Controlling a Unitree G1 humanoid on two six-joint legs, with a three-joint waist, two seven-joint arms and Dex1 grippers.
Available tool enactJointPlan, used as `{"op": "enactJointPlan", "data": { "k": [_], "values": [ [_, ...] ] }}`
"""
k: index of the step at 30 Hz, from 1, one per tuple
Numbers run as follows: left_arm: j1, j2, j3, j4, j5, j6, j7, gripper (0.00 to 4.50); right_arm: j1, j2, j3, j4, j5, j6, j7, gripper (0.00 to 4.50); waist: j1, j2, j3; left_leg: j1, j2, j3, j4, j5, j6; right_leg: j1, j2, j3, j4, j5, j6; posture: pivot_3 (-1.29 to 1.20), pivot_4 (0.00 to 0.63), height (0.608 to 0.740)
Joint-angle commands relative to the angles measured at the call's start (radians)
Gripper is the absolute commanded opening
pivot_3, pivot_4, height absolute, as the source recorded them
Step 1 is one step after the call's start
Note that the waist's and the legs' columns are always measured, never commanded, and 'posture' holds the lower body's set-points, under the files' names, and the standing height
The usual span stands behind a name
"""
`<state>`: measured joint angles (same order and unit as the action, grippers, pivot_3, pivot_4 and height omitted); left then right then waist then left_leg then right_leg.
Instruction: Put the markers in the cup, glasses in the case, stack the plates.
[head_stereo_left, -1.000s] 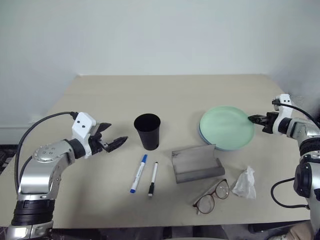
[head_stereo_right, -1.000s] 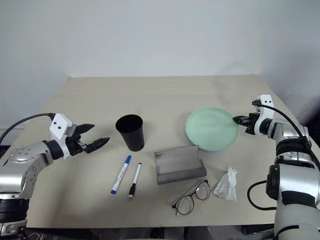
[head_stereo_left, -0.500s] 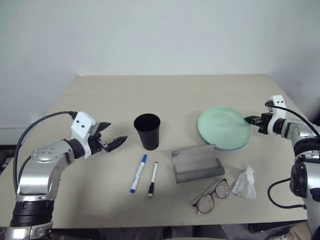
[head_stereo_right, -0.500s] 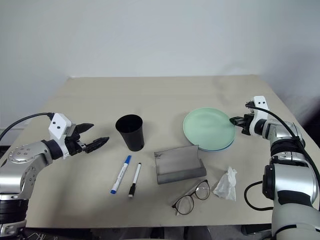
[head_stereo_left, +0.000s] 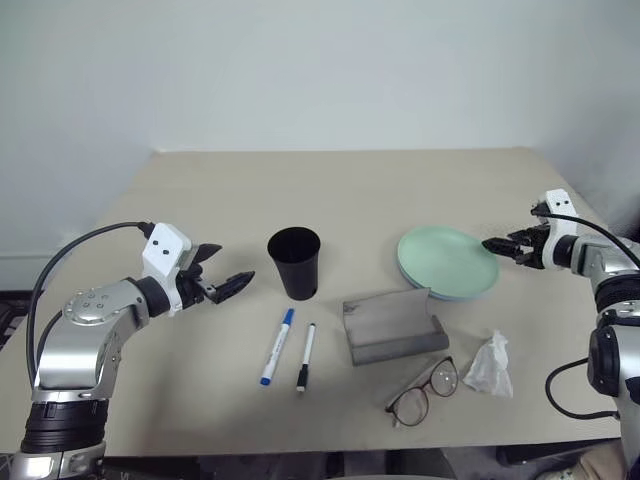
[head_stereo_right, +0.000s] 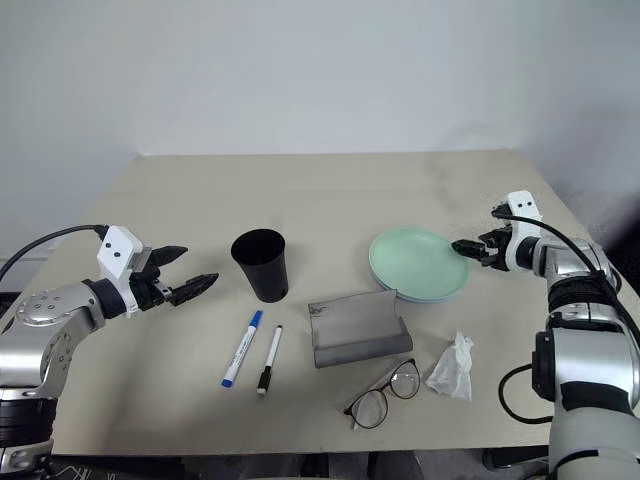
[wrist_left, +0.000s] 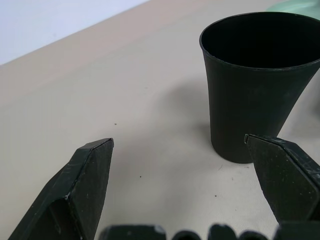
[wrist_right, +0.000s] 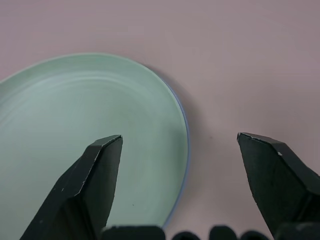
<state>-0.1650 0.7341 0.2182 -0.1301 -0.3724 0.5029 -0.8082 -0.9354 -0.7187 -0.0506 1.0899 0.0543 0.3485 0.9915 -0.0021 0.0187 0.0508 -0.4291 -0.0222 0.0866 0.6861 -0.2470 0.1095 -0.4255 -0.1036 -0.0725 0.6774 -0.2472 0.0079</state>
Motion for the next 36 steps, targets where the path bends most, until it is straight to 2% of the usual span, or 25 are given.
{"op": "enactJointPlan", "data": {
  "k": [1, 4, 13, 22, 28, 36],
  "values": [
    [-0.02, 0.011, 0.02, -0.021, -0.011, -0.012, 0.003, 4.5, 0.041, -0.068, 0.069, -0.224, -0.004, 0.042, 0.187, 3.78, 0.0, 0.0, 0.0, 0.0, 0.0, 0.0, 0.0, 0.0, 0.0, 0.0, 0.0, 0.0, 0.0, 0.0, 0.0, 0.0, 0.0, 0.7],
    [-0.021, 0.01, 0.018, -0.015, -0.009, -0.016, 0.002, 4.5, 0.148, -0.112, 0.115, -0.434, 0.013, 0.113, 0.287, 3.78, 0.001, -0.001, -0.001, 0.0, 0.0, -0.001, 0.0, 0.0, 0.0, 0.0, 0.0, -0.001, -0.001, 0.0, 0.0, 0.0, 0.0, 0.7],
    [-0.026, 0.008, 0.009, -0.005, -0.006, -0.021, -0.002, 4.5, 0.332, -0.213, 0.138, -0.76, 0.077, 0.191, 0.433, 3.78, 0.001, -0.001, 0.0, 0.0, 0.001, 0.0, 0.002, 0.0, 0.0, -0.001, -0.002, 0.0, 0.0, 0.001, 0.001, 0.0, 0.0, 0.7],
    [-0.041, 0.005, -0.006, 0.009, -0.002, -0.027, -0.008, 4.5, 0.406, -0.33, 0.2, -0.865, 0.065, 0.033, 0.594, 3.78, 0.01, -0.001, 0.0, 0.0, 0.0, 0.0, 0.002, 0.0, 0.0, -0.001, -0.004, 0.0, -0.001, 0.001, 0.001, 0.0, 0.0, 0.7],
    [-0.044, 0.0, -0.014, 0.015, 0.0, -0.03, -0.008, 4.5, 0.443, -0.39, 0.271, -0.896, 0.056, -0.088, 0.623, 3.78, 0.01, -0.002, 0.0, 0.0, 0.0, 0.0, 0.002, 0.0, 0.0, -0.001, -0.004, 0.0, -0.001, 0.001, 0.001, 0.0, 0.0, 0.7],
    [-0.034, -0.002, -0.01, 0.005, -0.002, -0.025, -0.004, 4.5, 0.472, -0.363, 0.312, -0.892, 0.02, -0.143, 0.608, 3.78, 0.011, -0.002, 0.0, 0.0, 0.001, 0.0, 0.002, 0.0, 0.0, -0.001, -0.005, -0.001, -0.001, 0.001, 0.002, 0.0, 0.0, 0.7]
  ]
}}
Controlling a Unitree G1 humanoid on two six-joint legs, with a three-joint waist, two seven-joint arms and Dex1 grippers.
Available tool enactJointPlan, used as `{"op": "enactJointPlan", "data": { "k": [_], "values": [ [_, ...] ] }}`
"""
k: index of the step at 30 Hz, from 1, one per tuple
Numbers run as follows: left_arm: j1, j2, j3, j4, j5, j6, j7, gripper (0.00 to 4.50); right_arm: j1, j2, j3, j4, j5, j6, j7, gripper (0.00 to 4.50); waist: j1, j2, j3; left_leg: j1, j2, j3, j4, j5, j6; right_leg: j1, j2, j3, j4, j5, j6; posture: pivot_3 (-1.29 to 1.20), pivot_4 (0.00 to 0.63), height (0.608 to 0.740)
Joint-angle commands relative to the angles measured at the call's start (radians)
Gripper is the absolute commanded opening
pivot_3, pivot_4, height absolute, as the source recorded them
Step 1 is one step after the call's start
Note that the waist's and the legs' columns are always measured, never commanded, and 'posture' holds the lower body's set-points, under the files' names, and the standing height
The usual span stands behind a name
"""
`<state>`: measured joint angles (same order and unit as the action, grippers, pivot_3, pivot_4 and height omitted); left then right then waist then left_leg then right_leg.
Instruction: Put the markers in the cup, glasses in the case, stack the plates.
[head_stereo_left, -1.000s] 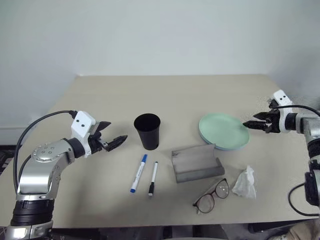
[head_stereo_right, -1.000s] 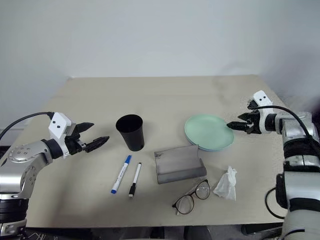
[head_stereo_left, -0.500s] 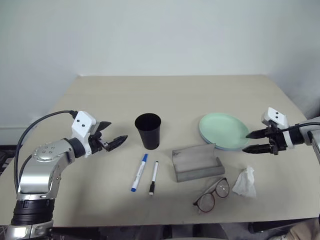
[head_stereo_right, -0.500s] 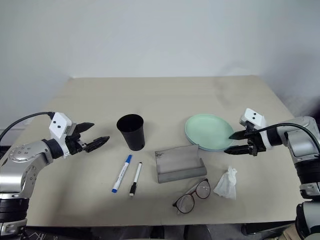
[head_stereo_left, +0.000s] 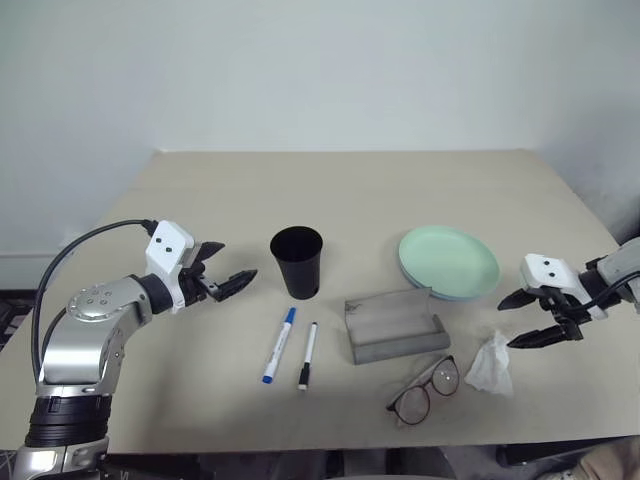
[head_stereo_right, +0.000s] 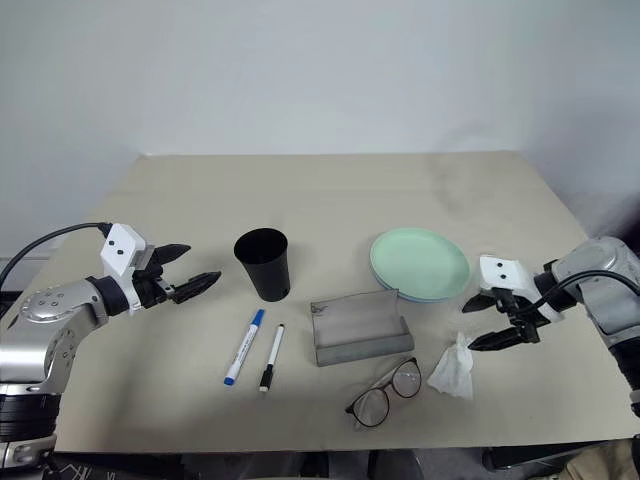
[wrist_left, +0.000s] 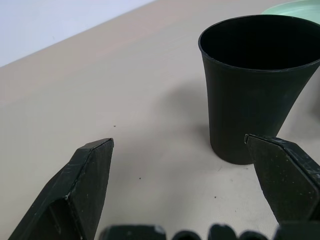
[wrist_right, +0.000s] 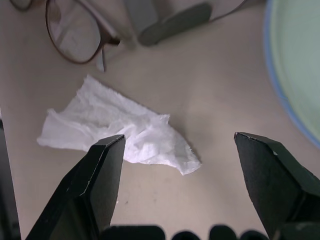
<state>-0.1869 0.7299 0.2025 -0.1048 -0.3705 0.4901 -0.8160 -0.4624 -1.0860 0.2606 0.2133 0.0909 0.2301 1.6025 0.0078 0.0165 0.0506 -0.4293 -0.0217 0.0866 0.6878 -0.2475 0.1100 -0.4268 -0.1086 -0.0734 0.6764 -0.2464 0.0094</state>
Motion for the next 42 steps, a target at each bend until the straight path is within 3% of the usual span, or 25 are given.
{"op": "enactJointPlan", "data": {
  "k": [1, 11, 12, 16, 23, 32, 39, 42],
  "values": [
    [-0.011, 0.003, 0.007, -0.022, -0.005, -0.012, 0.004, 4.5, 0.002, 0.011, 0.004, -0.014, -0.022, -0.027, -0.008, 3.78, 0.001, 0.0, 0.0, 0.0, 0.0, 0.0, 0.0, 0.0, 0.0, 0.0, 0.0, 0.0, 0.0, 0.0, 0.0, 0.0, 0.0, 0.7],
    [0.0, 0.006, 0.014, -0.032, -0.007, -0.008, 0.007, 4.5, 0.063, 0.04, 0.019, -0.065, -0.031, -0.014, -0.017, 3.78, 0.001, 0.0, 0.0, 0.0, 0.0, 0.0, 0.0, 0.0, 0.0, 0.0, 0.0, 0.0, 0.0, 0.0, 0.0, 0.0, 0.0, 0.7],
    [0.0, 0.007, 0.013, -0.032, -0.007, -0.008, 0.007, 4.5, 0.072, 0.038, 0.018, -0.069, -0.032, -0.015, -0.019, 3.61, 0.002, 0.0, 0.0, 0.0, 0.0, 0.0, 0.0, 0.0, 0.0, 0.0, 0.0, 0.0, 0.0, 0.0, 0.0, 0.0, 0.0, 0.7],
    [-0.004, 0.007, 0.011, -0.028, -0.006, -0.009, 0.007, 4.5, 0.088, 0.038, 0.014, -0.079, -0.033, -0.016, -0.023, 2.61, 0.001, -0.001, 0.0, 0.0, 0.0, 0.0, 0.0, 0.0, 0.0, 0.0, -0.001, -0.001, 0.0, 0.0, 0.0, 0.0, 0.0, 0.7],
    [-0.012, 0.003, 0.004, -0.023, -0.004, -0.012, 0.006, 4.5, 0.059, 0.054, 0.009, -0.061, -0.029, -0.013, -0.035, 0.1, 0.001, -0.001, 0.0, 0.0, 0.0, 0.0, 0.0, 0.0, 0.0, 0.0, -0.001, -0.001, 0.0, 0.0, 0.001, 0.0, 0.0, 0.7],
    [-0.02, 0.0, 0.003, -0.014, 0.0, -0.017, 0.008, 4.5, -0.064, 0.083, 0.002, 0.005, -0.021, -0.022, -0.021, 0.05, 0.001, -0.001, 0.0, 0.0, 0.0, 0.001, 0.0, 0.0, 0.0, 0.0, -0.001, -0.002, 0.0, 0.0, 0.001, 0.0, 0.0, 0.7],
    [-0.022, 0.0, 0.004, -0.01, 0.001, -0.021, 0.011, 4.5, -0.231, 0.145, -0.069, 0.019, 0.106, 0.1, 0.005, 0.05, -0.001, -0.001, 0.0, 0.0, 0.0, 0.001, 0.0, 0.0, 0.0, 0.0, -0.001, -0.002, 0.0, 0.001, 0.001, 0.0, 0.0, 0.7],
    [-0.026, -0.001, 0.003, -0.007, 0.001, -0.022, 0.012, 4.5, -0.341, 0.213, -0.098, 0.123, 0.098, 0.114, -0.09, 0.05, -0.001, -0.002, 0.0, 0.0, 0.0, 0.001, 0.0, 0.0, 0.0, 0.0, -0.002, -0.003, 0.0, 0.001, 0.0, 0.0, 0.0, 0.7]
  ]
}}
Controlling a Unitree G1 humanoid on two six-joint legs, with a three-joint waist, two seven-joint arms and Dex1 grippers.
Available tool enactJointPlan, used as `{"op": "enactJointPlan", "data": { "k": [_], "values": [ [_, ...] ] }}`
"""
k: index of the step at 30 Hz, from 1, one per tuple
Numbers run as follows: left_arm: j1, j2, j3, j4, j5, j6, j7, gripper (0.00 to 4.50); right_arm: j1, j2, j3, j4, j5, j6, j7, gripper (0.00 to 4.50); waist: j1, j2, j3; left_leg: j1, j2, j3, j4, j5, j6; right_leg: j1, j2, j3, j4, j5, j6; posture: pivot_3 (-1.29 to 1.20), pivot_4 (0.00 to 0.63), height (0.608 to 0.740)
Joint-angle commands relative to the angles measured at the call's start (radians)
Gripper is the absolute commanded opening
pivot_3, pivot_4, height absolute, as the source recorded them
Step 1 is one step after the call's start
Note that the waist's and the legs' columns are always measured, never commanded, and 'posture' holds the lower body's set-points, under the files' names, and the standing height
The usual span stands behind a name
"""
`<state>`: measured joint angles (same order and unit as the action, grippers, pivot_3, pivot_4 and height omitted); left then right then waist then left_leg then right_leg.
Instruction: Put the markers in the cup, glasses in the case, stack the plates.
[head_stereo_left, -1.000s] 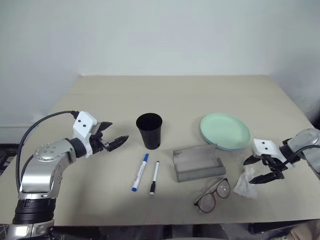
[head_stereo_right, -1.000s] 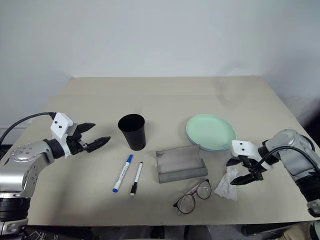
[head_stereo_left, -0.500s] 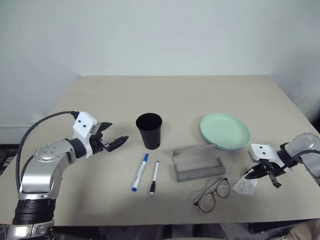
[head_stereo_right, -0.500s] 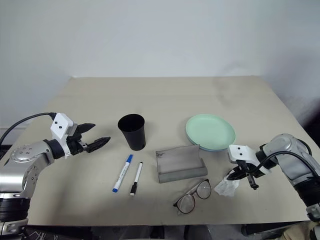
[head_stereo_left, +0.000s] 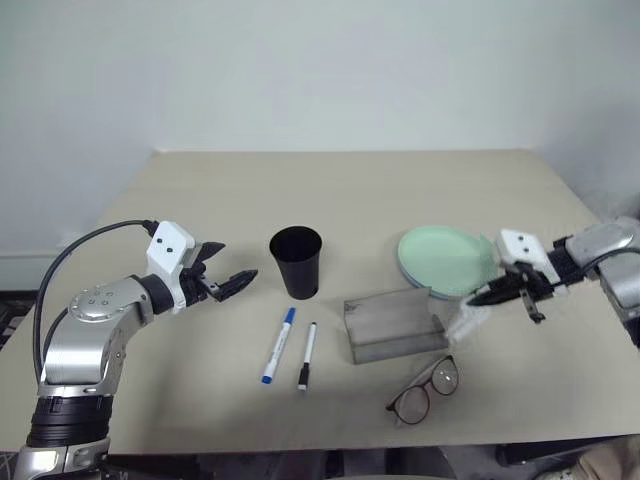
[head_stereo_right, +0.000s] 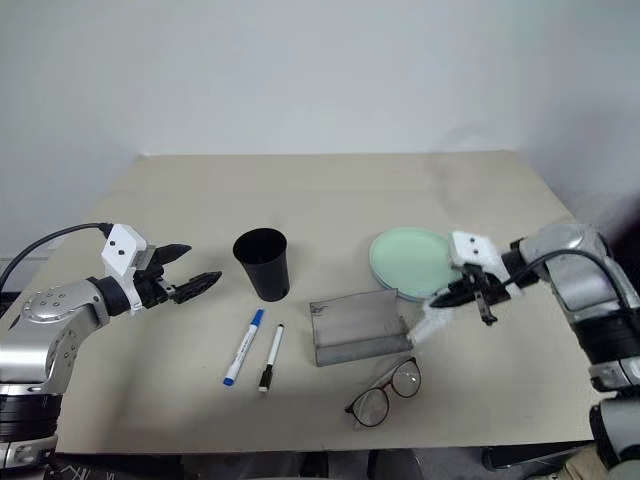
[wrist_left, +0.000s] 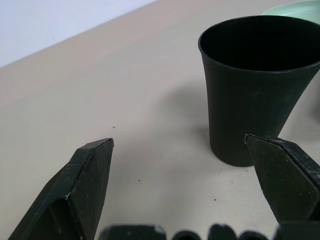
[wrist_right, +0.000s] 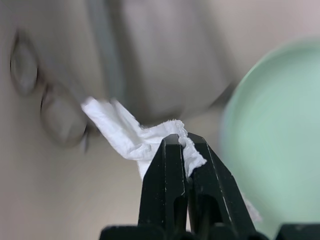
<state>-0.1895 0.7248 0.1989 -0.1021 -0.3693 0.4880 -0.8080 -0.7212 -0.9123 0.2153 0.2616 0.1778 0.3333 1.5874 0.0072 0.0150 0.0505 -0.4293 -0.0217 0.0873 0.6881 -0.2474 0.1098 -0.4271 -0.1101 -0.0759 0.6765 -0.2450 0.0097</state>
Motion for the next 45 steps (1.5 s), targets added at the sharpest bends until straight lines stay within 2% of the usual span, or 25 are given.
{"op": "enactJointPlan", "data": {
  "k": [1, 4, 6, 16, 19, 30, 38, 41, 45],
  "values": [
    [-0.025, 0.003, 0.006, -0.009, 0.0, -0.021, 0.004, 4.5, -0.121, 0.069, -0.055, 0.131, -0.013, 0.0, -0.13, 0.05, 0.0, -0.001, 0.0, 0.0, 0.0, 0.0, 0.0, 0.0, 0.0, 0.0, 0.0, 0.0, 0.0, 0.0, 0.0, 0.0, 0.0, 0.7],
    [-0.027, 0.001, 0.005, -0.009, 0.0, -0.022, 0.006, 4.5, -0.192, 0.135, -0.03, 0.286, -0.109, -0.067, -0.283, 0.05, 0.001, -0.002, -0.001, 0.0, 0.0, 0.001, 0.0, 0.0, 0.0, 0.0, 0.0, 0.0, 0.0, 0.001, 0.0, 0.0, 0.0, 0.7],
    [-0.028, -0.002, 0.003, -0.01, -0.001, -0.022, 0.007, 4.5, -0.199, 0.161, -0.015, 0.338, -0.144, -0.103, -0.324, 0.05, 0.004, -0.003, -0.001, 0.0, 0.0, 0.001, -0.001, 0.0, 0.0, 0.0, 0.0, 0.0, 0.0, 0.002, 0.001, 0.0, 0.0, 0.7],
    [-0.031, -0.001, -0.003, -0.006, 0.003, -0.03, 0.007, 4.5, -0.185, 0.188, 0.042, 0.509, -0.271, -0.256, -0.391, 0.05, -0.01, -0.003, -0.001, 0.0, 0.0, 0.007, -0.003, 0.001, -0.002, 0.001, 0.003, 0.001, 0.0, 0.002, 0.002, 0.0, 0.0, 0.7],
    [-0.036, -0.003, -0.009, -0.006, 0.003, -0.031, 0.007, 4.5, -0.207, 0.195, 0.043, 0.571, -0.293, -0.292, -0.409, 0.61, -0.01, -0.003, -0.001, 0.001, 0.001, 0.008, -0.003, 0.003, -0.005, 0.001, 0.004, 0.001, 0.0, 0.003, 0.003, 0.0, 0.0, 0.7],
    [-0.094, -0.003, -0.061, -0.017, -0.003, -0.028, -0.033, 4.5, -0.268, 0.191, 0.018, 0.633, -0.296, -0.353, -0.39, 4.31, -0.009, -0.002, -0.001, 0.002, 0.003, 0.009, -0.003, 0.007, -0.011, -0.002, 0.004, 0.003, 0.001, 0.007, 0.001, 0.0, 0.0, 0.7],
    [-0.183, -0.082, -0.213, -0.119, -0.043, 0.077, -0.066, 4.5, -0.248, 0.161, -0.073, 0.497, -0.123, -0.358, -0.101, 4.31, -0.008, -0.003, -0.001, 0.001, 0.002, 0.009, -0.003, 0.007, -0.011, 0.0, 0.004, 0.004, 0.0, 0.008, 0.002, 0.0, 0.0, 0.7],
    [-0.211, -0.14, -0.264, -0.168, -0.083, 0.188, -0.04, 4.5, -0.223, 0.139, -0.067, 0.416, -0.087, -0.299, -0.002, 4.31, -0.009, -0.003, -0.001, 0.001, 0.002, 0.008, -0.002, 0.007, -0.011, 0.001, 0.004, 0.004, 0.0, 0.008, 0.002, 0.0, 0.0, 0.7],
    [-0.253, -0.208, -0.291, -0.223, -0.168, 0.37, 0.0, 4.5, -0.193, 0.127, -0.06, 0.334, -0.057, -0.241, 0.027, 4.31, -0.008, -0.003, -0.001, 0.001, 0.003, 0.007, 0.0, 0.007, -0.01, 0.001, 0.003, 0.004, 0.0, 0.008, 0.002, 0.0, 0.0, 0.7]
  ]
}}
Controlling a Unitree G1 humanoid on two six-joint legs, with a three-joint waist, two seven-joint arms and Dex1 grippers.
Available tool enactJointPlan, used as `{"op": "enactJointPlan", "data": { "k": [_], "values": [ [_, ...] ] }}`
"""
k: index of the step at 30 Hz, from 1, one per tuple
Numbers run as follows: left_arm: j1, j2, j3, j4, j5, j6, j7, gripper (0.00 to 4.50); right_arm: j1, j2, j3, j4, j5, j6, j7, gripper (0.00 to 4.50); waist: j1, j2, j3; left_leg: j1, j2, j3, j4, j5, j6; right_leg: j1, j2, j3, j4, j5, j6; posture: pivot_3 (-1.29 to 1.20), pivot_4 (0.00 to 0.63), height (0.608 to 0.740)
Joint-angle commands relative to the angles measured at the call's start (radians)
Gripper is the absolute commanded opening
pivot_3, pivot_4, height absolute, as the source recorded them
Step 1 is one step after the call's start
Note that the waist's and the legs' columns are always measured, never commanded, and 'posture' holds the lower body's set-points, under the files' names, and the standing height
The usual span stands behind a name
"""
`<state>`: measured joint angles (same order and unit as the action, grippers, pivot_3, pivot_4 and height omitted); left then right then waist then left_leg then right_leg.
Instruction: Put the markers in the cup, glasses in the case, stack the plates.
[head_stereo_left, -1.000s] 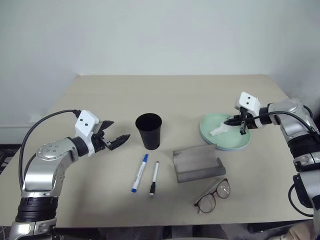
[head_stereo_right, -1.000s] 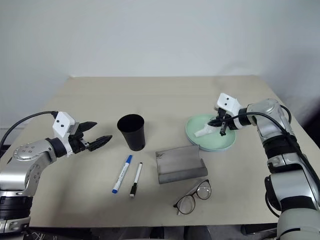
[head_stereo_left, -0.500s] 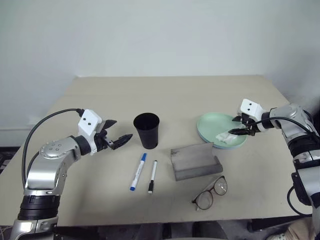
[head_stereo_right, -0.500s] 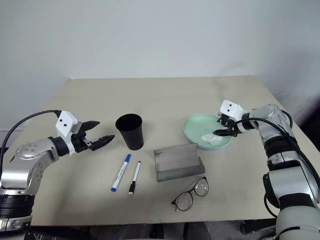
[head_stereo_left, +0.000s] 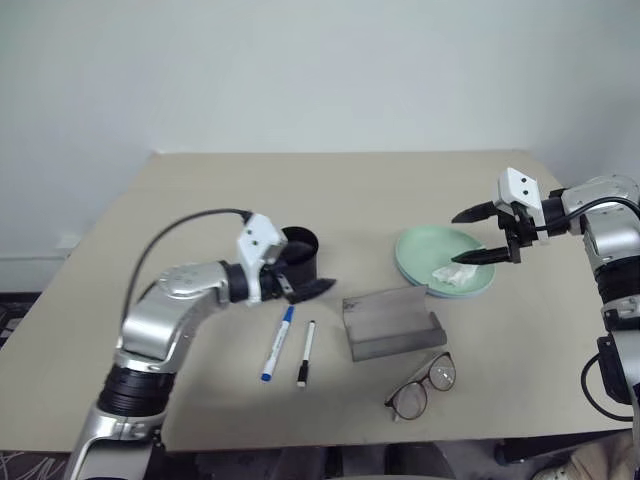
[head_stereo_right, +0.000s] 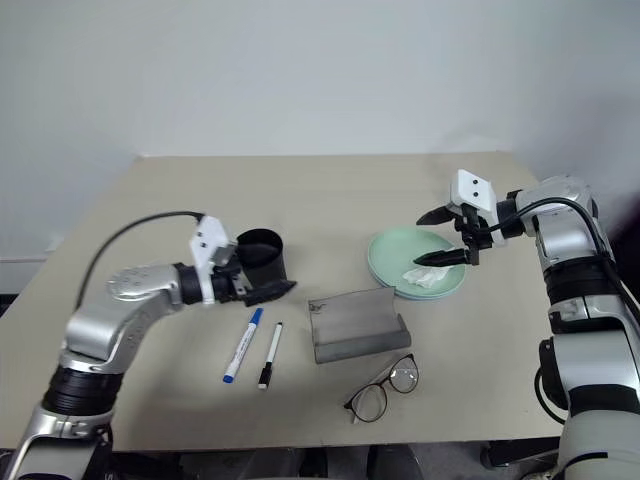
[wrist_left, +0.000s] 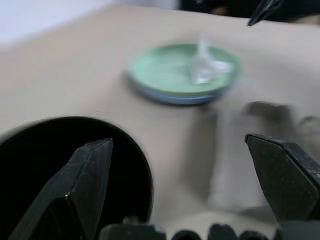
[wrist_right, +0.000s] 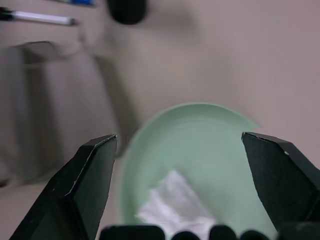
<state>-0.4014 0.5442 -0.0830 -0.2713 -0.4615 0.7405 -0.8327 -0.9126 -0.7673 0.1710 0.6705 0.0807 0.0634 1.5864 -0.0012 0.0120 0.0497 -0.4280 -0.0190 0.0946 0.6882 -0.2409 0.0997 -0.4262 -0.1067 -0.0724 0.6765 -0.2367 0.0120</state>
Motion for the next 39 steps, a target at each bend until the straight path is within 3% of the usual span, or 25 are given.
{"op": "enactJointPlan", "data": {
  "k": [1, 11, 19, 39],
  "values": [
    [-0.05, -0.036, -0.013, -0.067, -0.093, 0.15, 0.03, 4.5, 0.003, -0.018, -0.017, -0.086, 0.04, 0.035, 0.028, 4.31, 0.0, 0.0, 0.0, 0.0, 0.0, 0.0, 0.0, 0.0, 0.0, 0.0, 0.0, 0.0, 0.0, 0.0, 0.0, 0.0, 0.0, 0.7],
    [-0.119, -0.012, -0.07, -0.049, -0.083, 0.191, 0.019, 4.5, 0.038, -0.017, -0.024, -0.108, 0.025, 0.058, -0.01, 4.31, 0.001, 0.0, 0.0, 0.0, 0.001, -0.001, 0.004, 0.0, 0.0, 0.0, 0.0, 0.0, 0.0, 0.002, -0.001, 0.0, 0.0, 0.7],
    [-0.117, 0.067, -0.047, 0.015, -0.042, 0.132, -0.005, 4.5, 0.054, -0.02, -0.026, -0.117, 0.029, 0.061, -0.019, 4.31, 0.002, 0.0, 0.0, -0.001, 0.001, -0.001, 0.004, 0.0, 0.0, -0.001, -0.001, 0.0, 0.0, 0.002, -0.001, 0.0, 0.0, 0.7],
    [-0.155, 0.095, 0.001, 0.09, -0.017, 0.046, -0.008, 4.5, 0.059, -0.014, -0.018, -0.113, 0.026, 0.058, -0.016, 4.31, 0.004, 0.0, 0.0, -0.002, 0.0, -0.001, 0.003, -0.001, 0.001, -0.002, -0.002, 0.0, 0.0, 0.002, -0.001, 0.0, 0.0, 0.7]
  ]
}}
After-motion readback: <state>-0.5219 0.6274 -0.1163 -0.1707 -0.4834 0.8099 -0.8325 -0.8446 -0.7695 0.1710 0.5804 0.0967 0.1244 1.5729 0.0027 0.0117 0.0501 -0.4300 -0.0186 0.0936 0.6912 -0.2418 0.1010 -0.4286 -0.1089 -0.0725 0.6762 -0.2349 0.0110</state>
